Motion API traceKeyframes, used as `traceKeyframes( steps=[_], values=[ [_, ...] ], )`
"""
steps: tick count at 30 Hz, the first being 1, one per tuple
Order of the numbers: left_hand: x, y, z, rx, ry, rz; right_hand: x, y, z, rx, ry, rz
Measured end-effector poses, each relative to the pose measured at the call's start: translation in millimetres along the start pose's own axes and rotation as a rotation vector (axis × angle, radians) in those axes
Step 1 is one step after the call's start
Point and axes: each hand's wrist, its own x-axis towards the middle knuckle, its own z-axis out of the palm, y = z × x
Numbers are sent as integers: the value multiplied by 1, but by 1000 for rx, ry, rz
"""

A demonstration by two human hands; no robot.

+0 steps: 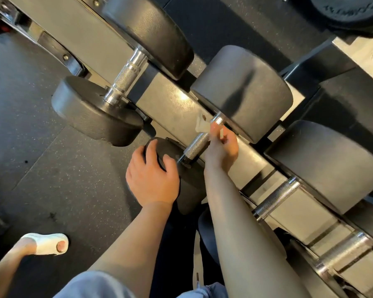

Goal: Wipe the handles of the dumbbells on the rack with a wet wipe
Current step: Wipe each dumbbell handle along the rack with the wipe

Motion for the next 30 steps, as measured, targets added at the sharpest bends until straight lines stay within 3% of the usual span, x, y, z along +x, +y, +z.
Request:
traceKeyframes(
  steps=[2,6,8,12,15,20,23,26,30],
  values=[
    [-1,1,-1,1,2,-3,-8,12,-11,-119,-42,-112],
    [-1,0,0,5,-2,-7,-20,21,-29,-375,-384,-213],
    [-1,0,0,11,1,-7,-10,17,-32,-434,-395,-283],
    [0,2,-1,11,-10,-18,8,4,-34,-58,-223,-49],
    [-2,1,-1,16,-13,-13,9,3,-40,-61,-347,-6],
    [-1,1,-4,21,-26,-8,-6,12,-72,143,-553,158],
    [-2,2,-5,6,-36,-19,-5,15,-82,54,-576,161],
    [-3,4,-5,-15,-38,-22,-1,15,-81,-131,-467,20],
    [-2,3,-4,-23,-41,-23,4,16,-58,-419,-259,-521]
  ],
)
